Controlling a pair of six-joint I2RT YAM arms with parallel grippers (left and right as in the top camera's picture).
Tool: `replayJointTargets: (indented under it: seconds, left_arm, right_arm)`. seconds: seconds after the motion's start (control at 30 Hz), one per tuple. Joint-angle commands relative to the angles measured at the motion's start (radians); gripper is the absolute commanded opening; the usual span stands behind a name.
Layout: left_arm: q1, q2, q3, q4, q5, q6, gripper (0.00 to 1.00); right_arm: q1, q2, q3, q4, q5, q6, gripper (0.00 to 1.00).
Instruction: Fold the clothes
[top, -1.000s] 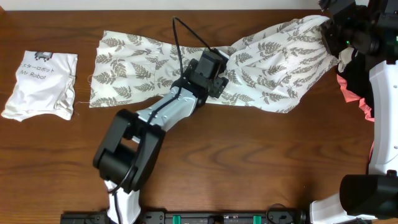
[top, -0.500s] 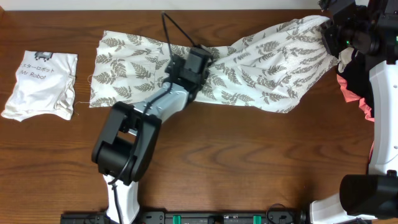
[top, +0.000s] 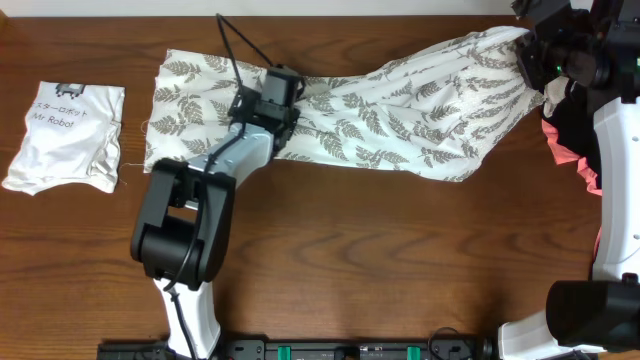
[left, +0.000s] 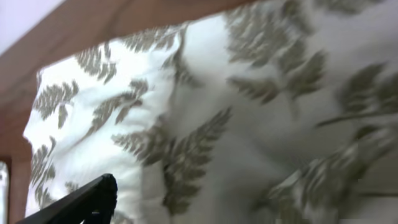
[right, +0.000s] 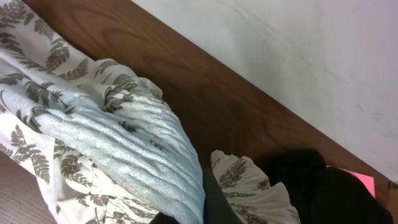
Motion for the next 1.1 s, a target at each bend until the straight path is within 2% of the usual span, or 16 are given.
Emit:
replayJointTargets:
  seconds: [0.0, 0.37, 0.6, 0.97, 1.07]
  left_arm:
    - [0.039, 0.0, -0.006, -0.034, -0.043, 0.014, 0.89]
    - [0.068, -0.048, -0.006, -0.06, -0.158, 0.08, 0.9]
    - [0.071, -0.131, -0.006, -0.066, -0.158, 0.081, 0.89]
    - [0.095, -0.134, -0.006, -0.138, -0.109, 0.095, 0.89]
    - [0.111, -0.134, -0.006, -0.17, -0.1, 0.095, 0.85]
  right_arm:
    - [0.003, -0.006, 0.003, 0.007, -0.008, 0.017, 0.01]
    - [0.002, -0.006, 0.003, 0.008, -0.008, 0.017, 0.01]
    - [-0.011, -0.006, 0.003, 0.008, -0.008, 0.017, 0.01]
    - [-0.03, -0.006, 0.003, 0.008, -0.008, 0.017, 0.01]
    - [-0.03, -0.006, 0.003, 0.008, -0.008, 0.017, 0.01]
